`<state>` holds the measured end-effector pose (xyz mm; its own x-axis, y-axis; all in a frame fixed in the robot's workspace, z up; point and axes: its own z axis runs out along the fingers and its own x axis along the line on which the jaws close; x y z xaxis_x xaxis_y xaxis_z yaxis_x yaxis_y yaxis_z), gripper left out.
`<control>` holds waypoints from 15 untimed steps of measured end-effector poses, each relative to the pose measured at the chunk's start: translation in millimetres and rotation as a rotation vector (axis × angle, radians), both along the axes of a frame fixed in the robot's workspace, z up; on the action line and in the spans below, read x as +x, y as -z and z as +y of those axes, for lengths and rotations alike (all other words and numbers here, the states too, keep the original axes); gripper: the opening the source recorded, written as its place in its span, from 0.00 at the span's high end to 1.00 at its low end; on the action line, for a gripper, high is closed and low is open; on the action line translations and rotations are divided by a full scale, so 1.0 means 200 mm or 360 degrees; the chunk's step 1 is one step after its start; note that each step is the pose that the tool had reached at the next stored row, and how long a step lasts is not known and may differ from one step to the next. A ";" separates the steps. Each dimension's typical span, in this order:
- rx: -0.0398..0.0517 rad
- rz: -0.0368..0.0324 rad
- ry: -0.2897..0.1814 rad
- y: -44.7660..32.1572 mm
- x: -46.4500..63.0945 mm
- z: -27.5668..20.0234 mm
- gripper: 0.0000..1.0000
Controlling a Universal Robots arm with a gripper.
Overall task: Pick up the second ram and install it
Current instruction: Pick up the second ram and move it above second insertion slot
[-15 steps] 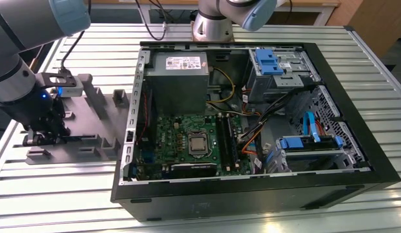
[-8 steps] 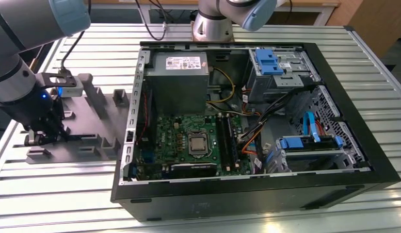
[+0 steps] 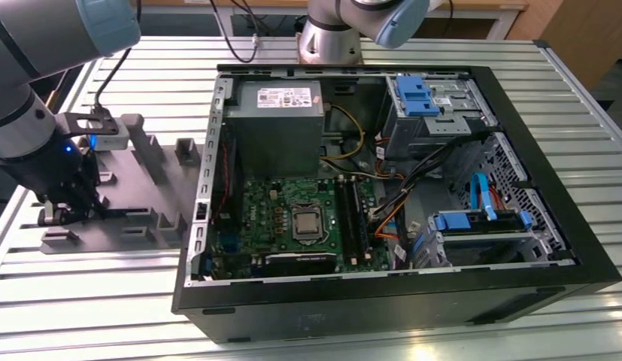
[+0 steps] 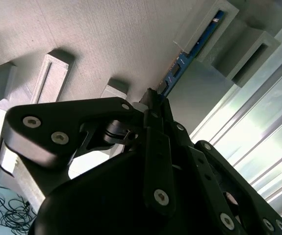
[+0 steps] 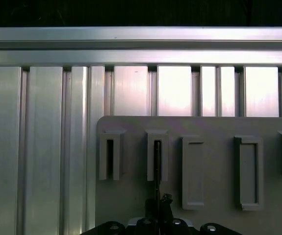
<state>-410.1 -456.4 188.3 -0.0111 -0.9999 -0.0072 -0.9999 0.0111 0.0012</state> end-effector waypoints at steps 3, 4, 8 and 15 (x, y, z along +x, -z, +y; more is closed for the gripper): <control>0.0000 0.0000 0.0000 0.000 0.00 0.000 0.86; 0.0000 0.0000 0.0000 0.000 0.00 0.000 0.86; 0.0000 0.0000 0.0000 -0.009 0.00 0.000 0.86; 0.0000 0.0000 0.0000 -0.050 0.00 0.000 0.86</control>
<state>-410.1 -456.4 198.2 -0.0111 -0.9999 -0.0071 -0.9999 0.0111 0.0012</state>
